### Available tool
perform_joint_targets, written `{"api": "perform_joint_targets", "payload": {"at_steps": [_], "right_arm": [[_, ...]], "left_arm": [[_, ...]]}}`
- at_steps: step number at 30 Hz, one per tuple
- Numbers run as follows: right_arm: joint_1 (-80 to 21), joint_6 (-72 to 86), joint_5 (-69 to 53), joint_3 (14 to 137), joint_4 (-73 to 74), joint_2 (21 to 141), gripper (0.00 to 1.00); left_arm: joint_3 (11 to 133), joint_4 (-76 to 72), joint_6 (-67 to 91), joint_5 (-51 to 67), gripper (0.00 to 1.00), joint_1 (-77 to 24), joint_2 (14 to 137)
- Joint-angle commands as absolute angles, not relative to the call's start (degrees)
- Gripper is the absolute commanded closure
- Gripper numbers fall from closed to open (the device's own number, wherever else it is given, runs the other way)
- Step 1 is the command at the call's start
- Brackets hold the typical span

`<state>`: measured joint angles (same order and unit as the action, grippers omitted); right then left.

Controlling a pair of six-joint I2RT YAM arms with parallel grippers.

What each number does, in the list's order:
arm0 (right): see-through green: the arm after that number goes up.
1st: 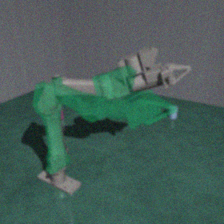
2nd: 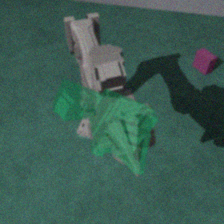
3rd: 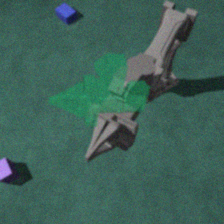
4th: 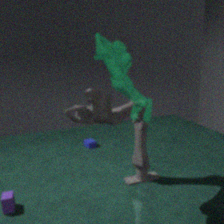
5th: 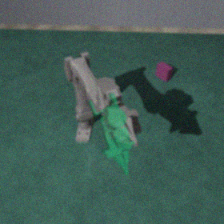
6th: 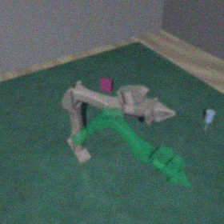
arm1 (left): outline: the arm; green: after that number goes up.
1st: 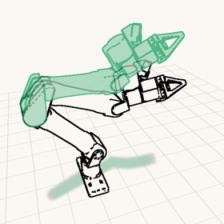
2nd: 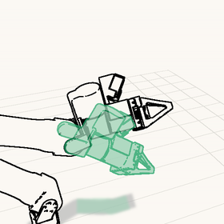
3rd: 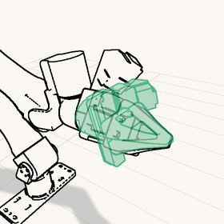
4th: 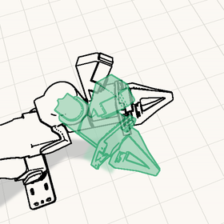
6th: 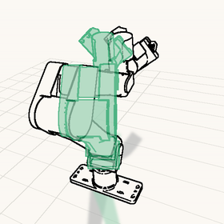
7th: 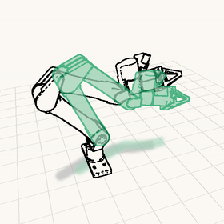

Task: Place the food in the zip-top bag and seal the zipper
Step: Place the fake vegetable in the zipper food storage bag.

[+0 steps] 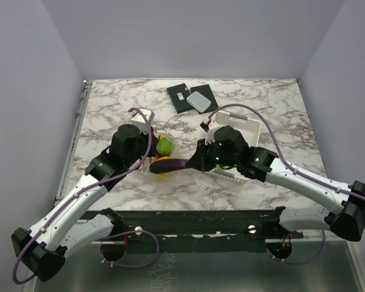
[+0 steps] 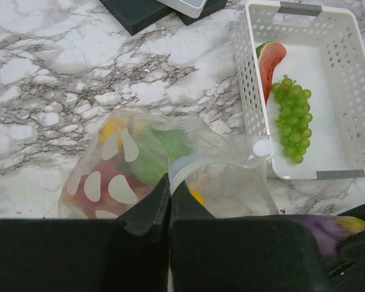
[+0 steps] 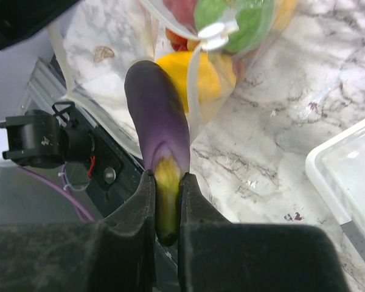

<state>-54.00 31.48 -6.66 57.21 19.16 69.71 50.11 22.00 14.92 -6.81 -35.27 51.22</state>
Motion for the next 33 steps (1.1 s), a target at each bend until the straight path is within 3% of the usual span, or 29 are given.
{"api": "perform_joint_targets", "payload": {"at_steps": [1,17,33], "right_arm": [[-53.79,28.77,-1.95,62.05,22.28,69.51,0.99],[-53.95,27.25,2.08,67.70,22.56,77.06,0.99],[-56.14,24.00,-10.82,70.66,21.17,82.32,0.99]], "left_arm": [[49.83,20.88,14.51,-5.36,1.00,-35.26,50.55],[49.92,20.86,14.55,-3.60,1.00,-35.24,50.19],[49.92,20.89,14.54,-3.25,1.00,-35.25,51.10]]}}
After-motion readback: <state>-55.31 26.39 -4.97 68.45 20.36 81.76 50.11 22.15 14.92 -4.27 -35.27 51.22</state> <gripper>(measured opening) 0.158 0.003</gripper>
